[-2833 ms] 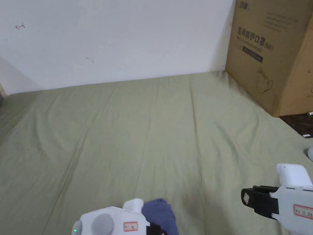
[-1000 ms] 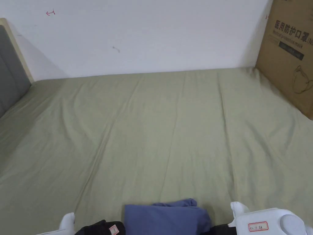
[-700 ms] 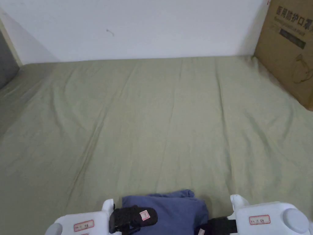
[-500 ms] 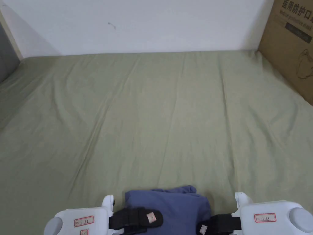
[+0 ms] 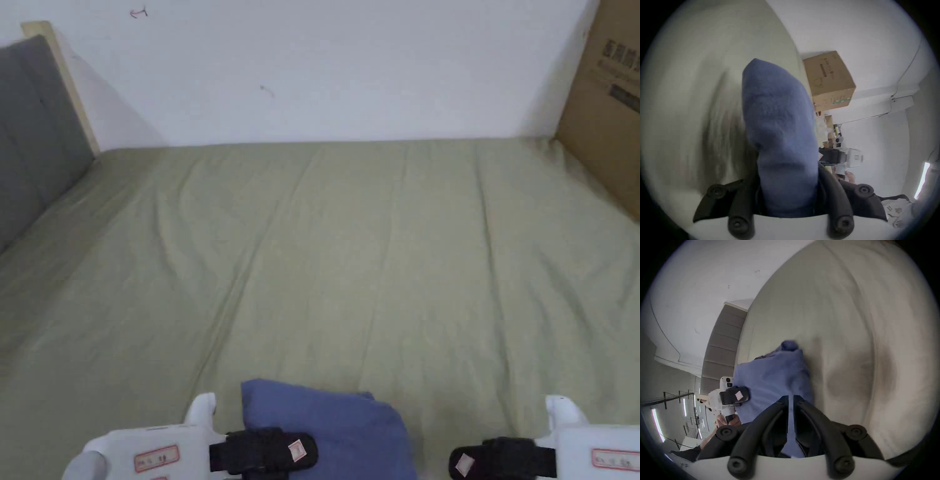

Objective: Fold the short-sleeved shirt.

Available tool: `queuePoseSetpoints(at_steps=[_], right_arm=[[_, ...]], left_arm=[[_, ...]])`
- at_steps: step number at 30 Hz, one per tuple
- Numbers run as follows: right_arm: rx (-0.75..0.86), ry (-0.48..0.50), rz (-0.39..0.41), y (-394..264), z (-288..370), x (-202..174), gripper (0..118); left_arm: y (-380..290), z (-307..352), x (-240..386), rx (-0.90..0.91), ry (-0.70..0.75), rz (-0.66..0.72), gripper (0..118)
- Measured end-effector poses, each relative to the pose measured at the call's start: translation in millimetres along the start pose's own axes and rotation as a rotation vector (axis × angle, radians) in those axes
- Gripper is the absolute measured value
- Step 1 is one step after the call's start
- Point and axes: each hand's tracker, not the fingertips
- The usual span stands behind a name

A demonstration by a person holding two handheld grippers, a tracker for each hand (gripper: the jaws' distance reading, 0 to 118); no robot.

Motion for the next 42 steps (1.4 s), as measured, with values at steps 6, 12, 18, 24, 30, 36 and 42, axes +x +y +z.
queuePoseSetpoints(at_steps=[6, 12, 18, 24, 30, 36, 42], right_arm=[[0.077, 0.040, 0.107, 2.5, 34.2, -39.2, 6], [0.113, -0.010, 0.143, -0.9, 40.1, -57.5, 6], [0.116, -0.044, 0.087, -5.6, 41.0, -52.5, 6], [0.148, -0.079, 0.106, -0.1, 48.1, -53.8, 6], [0.189, -0.106, 0.151, 7.7, 53.6, -61.9, 6], [0.242, -0.219, 0.279, 13.4, 67.4, -85.1, 6], [0.442, -0.284, 0.445, 16.8, 107.0, -115.2, 6]], left_arm=[[78.3, 128.6, 4.7, 0.051, 0.338, -0.139, 27], [147.5, 189.5, -7.8, -0.052, 0.843, -0.292, 27], [167.2, 206.2, -31.2, -0.088, 1.392, -0.415, 56], [148.2, 214.0, -11.6, 0.031, 1.361, -0.413, 116], [132.0, 183.0, 42.6, 0.268, 1.270, -0.637, 116], [81.9, 65.4, 83.5, 0.095, 0.769, -0.443, 38], [19.1, -8.2, 202.1, 0.433, 0.559, -0.681, 1]])
